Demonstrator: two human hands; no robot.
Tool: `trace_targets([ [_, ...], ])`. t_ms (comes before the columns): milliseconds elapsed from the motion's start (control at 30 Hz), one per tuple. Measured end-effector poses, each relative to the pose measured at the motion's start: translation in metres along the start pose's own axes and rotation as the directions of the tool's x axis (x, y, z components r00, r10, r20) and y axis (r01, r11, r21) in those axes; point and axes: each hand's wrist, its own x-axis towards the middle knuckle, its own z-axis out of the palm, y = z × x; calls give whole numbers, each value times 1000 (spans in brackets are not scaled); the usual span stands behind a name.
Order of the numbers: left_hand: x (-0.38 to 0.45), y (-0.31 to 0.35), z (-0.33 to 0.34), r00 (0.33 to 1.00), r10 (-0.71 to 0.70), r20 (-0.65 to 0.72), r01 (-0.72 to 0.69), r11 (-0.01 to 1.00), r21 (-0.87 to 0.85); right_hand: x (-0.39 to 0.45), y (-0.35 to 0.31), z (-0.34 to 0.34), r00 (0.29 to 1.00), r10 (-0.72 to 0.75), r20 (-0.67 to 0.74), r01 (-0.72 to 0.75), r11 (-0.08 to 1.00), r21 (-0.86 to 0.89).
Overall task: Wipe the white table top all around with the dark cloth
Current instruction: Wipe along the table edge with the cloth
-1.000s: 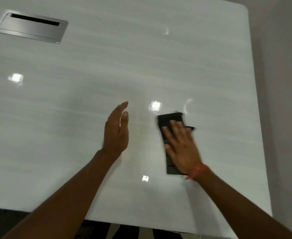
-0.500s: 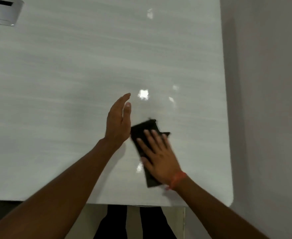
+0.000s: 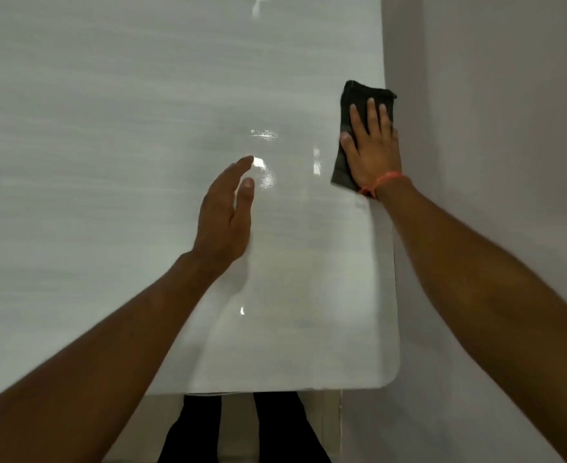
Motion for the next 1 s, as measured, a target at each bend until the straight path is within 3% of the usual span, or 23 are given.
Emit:
trace_targets([
  [167, -18, -5, -9, 998, 25, 62, -30, 996, 82, -134, 7, 21, 1000, -19, 16, 19, 999, 37],
  [333, -48, -17, -42, 994, 32, 109, -42, 995, 87, -286, -2, 42, 996, 79, 46, -81, 995, 52],
  [533, -90, -53, -148, 999, -3, 50, -3, 993, 119, -367, -100, 75, 988, 154, 0, -154, 988, 28],
  [667, -112, -78, -234, 999, -25, -41, 32, 986, 165, -368, -236, 103, 996, -89, 11, 89, 996, -5],
  [800, -124, -95, -301, 986, -40, -161, 69, 981, 179, -357, -386, 128, 927, -371, 57, 365, 926, 93],
  [900, -130, -100, -330, 973, -61, -223, 100, 980, 170, -355, -421, 137, 882, -468, 52, 462, 882, 99],
  [1000, -136, -101, -332, 971, -73, -230, 114, 979, 172, -351, -401, 132, 826, -559, 76, 555, 829, 64],
])
